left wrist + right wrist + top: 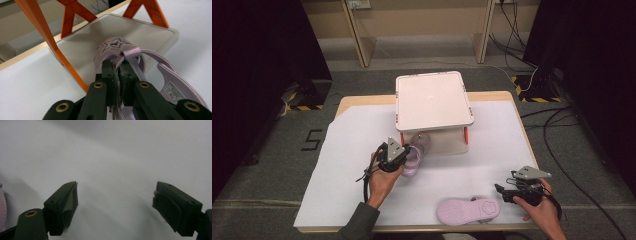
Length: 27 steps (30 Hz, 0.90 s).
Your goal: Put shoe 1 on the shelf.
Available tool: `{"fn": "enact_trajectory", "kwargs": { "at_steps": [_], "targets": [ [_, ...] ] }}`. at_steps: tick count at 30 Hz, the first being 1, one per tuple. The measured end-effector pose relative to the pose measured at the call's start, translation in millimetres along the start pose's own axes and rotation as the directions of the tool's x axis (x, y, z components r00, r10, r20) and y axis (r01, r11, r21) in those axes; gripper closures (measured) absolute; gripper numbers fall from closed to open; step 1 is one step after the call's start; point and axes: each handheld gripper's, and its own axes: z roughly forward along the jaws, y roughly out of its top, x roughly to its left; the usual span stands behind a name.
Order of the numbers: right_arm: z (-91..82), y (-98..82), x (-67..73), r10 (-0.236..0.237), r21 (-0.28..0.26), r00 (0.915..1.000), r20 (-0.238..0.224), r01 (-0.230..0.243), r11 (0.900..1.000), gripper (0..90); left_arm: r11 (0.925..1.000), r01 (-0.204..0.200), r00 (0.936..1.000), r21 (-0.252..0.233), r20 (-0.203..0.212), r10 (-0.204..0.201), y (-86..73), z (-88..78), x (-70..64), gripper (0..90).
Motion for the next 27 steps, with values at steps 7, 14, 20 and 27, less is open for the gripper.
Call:
{"fn": "enact_trajectory", "kwargs": {
  "at_steps": [7,14,20,27],
  "targets": [
    [-0.2,0.0,0.1,-0.003,0.001,1.0,0.001,0.003,1.0,20.1,0.9996,0.02,0.9971,-0.02,-0.073,-0.021,2.0,23.2,1.8,84.1],
    [0.2,-0.1,0.4,-0.003,0.005,1.0,0.001,0.003,1.0,20.1,0.9992,0.039,0.995,-0.001,-0.092,-0.039,-2.5,37.1,0.6,77.1],
    [0.3,-0.4,0.4,-0.001,0.004,1.0,-0.001,0.001,1.0,20.1,0.9947,0.1,0.9916,-0.022,-0.08,-0.102,3.9,20.9,1.6,43.8],
    [0.0,-0.3,0.2,0.003,0.003,1.0,0.001,-0.003,1.0,20.1,0.9916,0.115,0.9934,-0.059,0.001,-0.115,9.8,-14.9,-4.3,31.3]
  ]
}}
